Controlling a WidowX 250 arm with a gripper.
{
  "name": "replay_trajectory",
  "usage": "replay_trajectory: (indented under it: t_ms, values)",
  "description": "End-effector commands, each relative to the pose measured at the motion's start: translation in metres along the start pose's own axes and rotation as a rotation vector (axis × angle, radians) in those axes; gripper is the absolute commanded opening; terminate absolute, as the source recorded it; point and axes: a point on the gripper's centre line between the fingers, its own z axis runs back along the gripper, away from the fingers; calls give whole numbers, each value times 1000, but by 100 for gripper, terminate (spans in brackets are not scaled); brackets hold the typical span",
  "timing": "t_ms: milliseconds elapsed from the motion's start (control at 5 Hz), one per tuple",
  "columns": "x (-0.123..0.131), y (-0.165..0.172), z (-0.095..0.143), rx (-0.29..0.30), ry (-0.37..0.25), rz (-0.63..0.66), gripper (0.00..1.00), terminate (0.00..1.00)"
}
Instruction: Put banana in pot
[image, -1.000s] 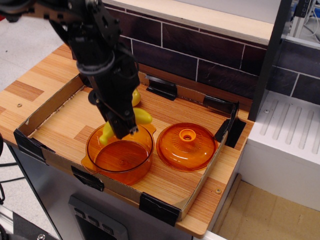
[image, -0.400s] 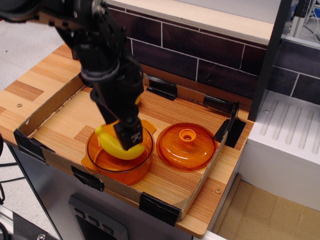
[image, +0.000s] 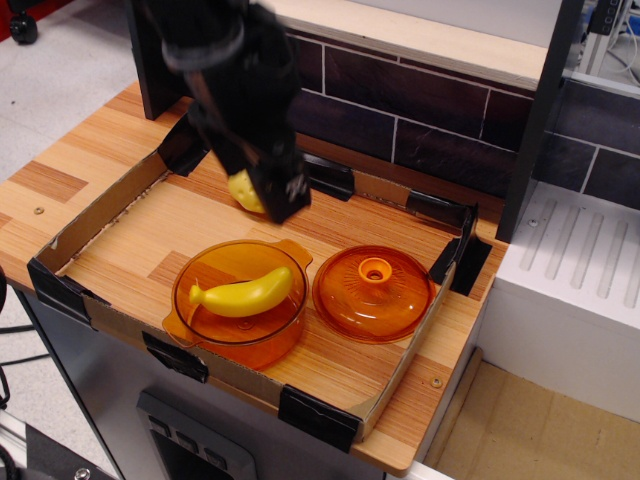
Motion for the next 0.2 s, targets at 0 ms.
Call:
replay_trajectory:
  t_ms: [0]
  values:
    - [3, 6, 15, 26, -44, -3, 100, 100]
